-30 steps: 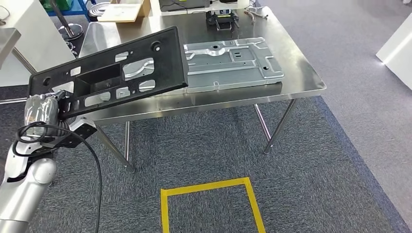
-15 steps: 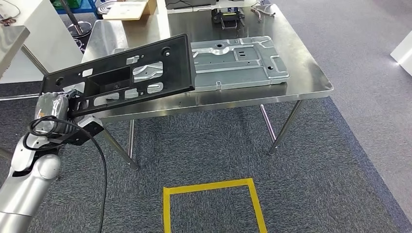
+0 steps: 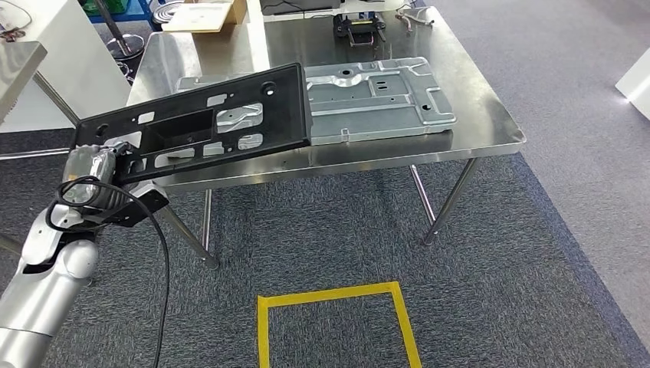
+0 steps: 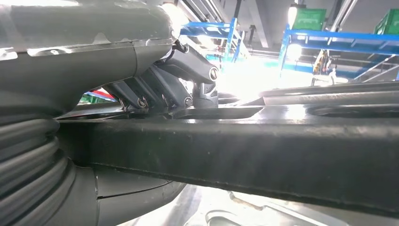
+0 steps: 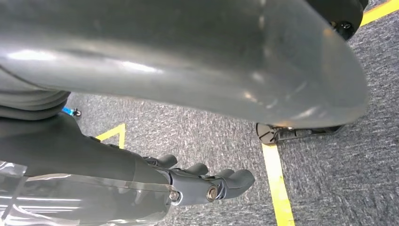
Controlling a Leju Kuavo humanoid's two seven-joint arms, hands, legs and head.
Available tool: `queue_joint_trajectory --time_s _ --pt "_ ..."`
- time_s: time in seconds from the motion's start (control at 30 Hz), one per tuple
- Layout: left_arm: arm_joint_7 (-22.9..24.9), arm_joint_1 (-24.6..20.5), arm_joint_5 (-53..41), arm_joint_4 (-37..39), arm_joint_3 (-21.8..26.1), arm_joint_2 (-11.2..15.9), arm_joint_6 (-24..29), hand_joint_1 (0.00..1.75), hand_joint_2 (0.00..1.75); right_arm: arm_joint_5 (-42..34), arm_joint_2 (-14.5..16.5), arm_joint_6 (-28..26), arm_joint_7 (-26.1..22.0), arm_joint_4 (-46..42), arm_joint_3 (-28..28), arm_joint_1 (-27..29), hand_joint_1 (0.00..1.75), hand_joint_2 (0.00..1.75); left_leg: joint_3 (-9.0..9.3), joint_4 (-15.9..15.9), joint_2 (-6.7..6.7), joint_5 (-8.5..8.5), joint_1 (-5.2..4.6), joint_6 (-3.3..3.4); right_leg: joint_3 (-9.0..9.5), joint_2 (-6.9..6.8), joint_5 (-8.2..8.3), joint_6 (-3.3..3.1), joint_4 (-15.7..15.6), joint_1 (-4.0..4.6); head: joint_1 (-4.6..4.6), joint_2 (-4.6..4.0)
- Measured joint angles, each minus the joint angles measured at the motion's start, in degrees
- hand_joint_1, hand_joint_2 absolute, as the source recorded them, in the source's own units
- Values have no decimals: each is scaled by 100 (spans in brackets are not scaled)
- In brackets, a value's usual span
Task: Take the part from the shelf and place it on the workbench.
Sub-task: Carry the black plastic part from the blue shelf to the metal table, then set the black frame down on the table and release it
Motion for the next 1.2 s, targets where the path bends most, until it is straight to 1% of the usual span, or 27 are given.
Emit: queue_joint_trajectory --time_s 0.1,0.27,0.37,0.4,0.43,0.47,0.5,0.53,0.57,0.6,0.63,0.67,0.7,0.73,0.77,0.8,0.83,0.9,0.93,0.97,1.0,1.03,1.07,1.1,1.13,1.17,1.2 --pt "-3 -2 1 13 -28 9 -4 175 175 0 1 2 -6 0 -2 1 0 0 -3 16 0 -6 -11 10 4 -1 4 10 -8 -15 -1 0" --pt "-10 -4 3 34 -52 31 -6 175 175 0 2 4 -24 0 -2 1 0 0 -9 59 0 -36 -28 58 21 -2 4 49 -15 -31 -1 0" --pt "-10 -7 3 37 -72 52 -6 175 175 0 4 4 -26 0 -2 -5 0 0 2 45 0 -37 -42 112 51 -3 11 104 -44 -42 -1 0" --pt "-11 -7 3 37 -74 59 -6 175 175 0 5 4 -27 0 -2 -8 0 0 31 -3 7 -13 -27 137 62 -6 1 125 -37 -42 -1 0" --pt "-11 -12 4 38 -75 66 -7 175 175 0 5 3 -30 0 -2 -10 0 0 65 -61 14 14 -9 171 39 -7 -56 139 36 -36 -1 0" --pt "-12 -20 4 38 -77 69 -7 175 175 0 4 3 -32 0 -2 -12 0 0 97 -117 21 40 11 199 -27 -9 -159 148 196 -28 0 0" --pt "-12 -24 6 39 -79 70 -8 175 175 0 3 2 -34 0 -2 -10 0 0 116 -146 28 54 26 217 -167 -11 -323 150 497 -29 -1 0" --pt "-12 -26 7 40 -83 69 -9 175 175 0 2 2 -35 0 -3 -8 0 0 119 -154 27 54 26 229 -363 -11 -506 153 877 -26 -1 0" --pt "-13 -21 8 41 -89 68 -9 175 175 0 2 3 -35 0 -3 -6 0 0 119 -151 25 50 24 226 -551 -11 -636 159 1230 -29 -1 0" --pt "-13 -10 8 43 -98 67 -10 175 175 0 2 4 -35 0 -3 -3 0 0 120 -144 22 43 22 220 -693 -12 -685 167 1470 -32 -1 0" --pt "-13 0 6 45 -109 66 -11 175 175 0 2 5 -35 0 -4 -1 0 0 123 -133 16 31 21 209 -728 -12 -612 172 1487 -35 -1 0" --pt "-14 5 5 48 -117 66 -12 175 175 0 2 5 -35 0 -4 1 0 0 129 -116 8 13 24 193 -638 -12 -435 172 1263 -39 -1 0" --pt "-13 6 5 50 -122 66 -13 175 175 0 0 5 -36 0 -4 1 0 0 136 -89 2 -13 27 171 -454 -10 -211 168 869 -45 0 0" --pt "-13 4 6 51 -125 67 -13 175 175 0 -2 5 -36 0 -4 0 0 0 135 -57 -6 -46 20 141 -268 -3 -57 155 492 -40 0 0" --pt "-12 0 7 53 -126 68 -13 175 175 0 -3 5 -36 0 -4 -2 0 0 131 -23 -12 -81 14 108 -124 4 41 132 196 -38 -1 0" --pt "-12 -4 7 54 -127 70 -13 175 175 0 -4 5 -37 0 -4 -5 0 0 126 1 -16 -108 6 74 -48 9 64 105 37 -29 -1 0" --pt "-13 -5 7 55 -128 72 -13 175 175 0 -4 6 -37 0 -4 -8 0 0 125 7 -20 -128 1 38 -38 12 31 71 15 -13 -2 0" --pt "-14 -4 4 57 -131 74 -13 175 175 0 -4 7 -37 0 -4 -10 0 0 146 3 -16 -155 11 -21 -16 2 22 1 -6 -13 -2 0" --pt "-14 -4 4 57 -132 75 -13 175 175 0 -5 7 -38 -1 -4 -8 0 0 147 37 -1 -185 18 -52 9 -4 16 -34 -17 -22 -2 0" --pt "-14 -10 4 57 -132 78 -13 175 175 0 -7 7 -38 -1 -4 -7 0 0 102 162 22 -258 23 -80 36 -11 9 -69 -31 -35 -2 0" --pt "-13 -15 5 57 -132 81 -13 175 175 0 -8 7 -39 -2 -5 -5 0 0 -23 434 50 -388 32 -109 65 -18 -3 -98 -40 -43 -2 0" --pt "-13 -18 7 58 -132 84 -13 175 175 0 -9 7 -39 -2 -5 -5 0 0 -209 802 73 -543 40 -135 84 -20 -21 -121 -41 -39 -2 0" --pt "-12 -13 8 60 -132 86 -13 175 175 0 -9 7 -39 -2 -6 -6 0 0 -438 1215 87 -694 47 -156 101 -23 -41 -138 -39 -35 -2 0" --pt "-12 1 8 65 -132 86 -13 175 175 0 -9 7 -39 -1 -7 -5 0 0 -643 1544 92 -769 52 -169 120 -24 -60 -145 -37 -30 -2 0" --pt "-12 15 7 71 -132 86 -14 175 175 0 -9 7 -38 -1 -7 -3 0 0 -751 1662 93 -721 53 -170 143 -24 -81 -146 -36 -26 -2 0" --pt "-12 23 5 76 -133 86 -14 175 175 0 -9 7 -38 -1 -7 0 0 0 -748 1557 94 -562 53 -160 174 -24 -104 -142 -34 -21 -2 0" --pt "-12 22 4 80 -133 86 -15 175 175 0 -9 7 -38 -1 -7 4 0 0 -625 1223 98 -311 50 -135 216 -25 -131 -135 -34 -16 -2 0"
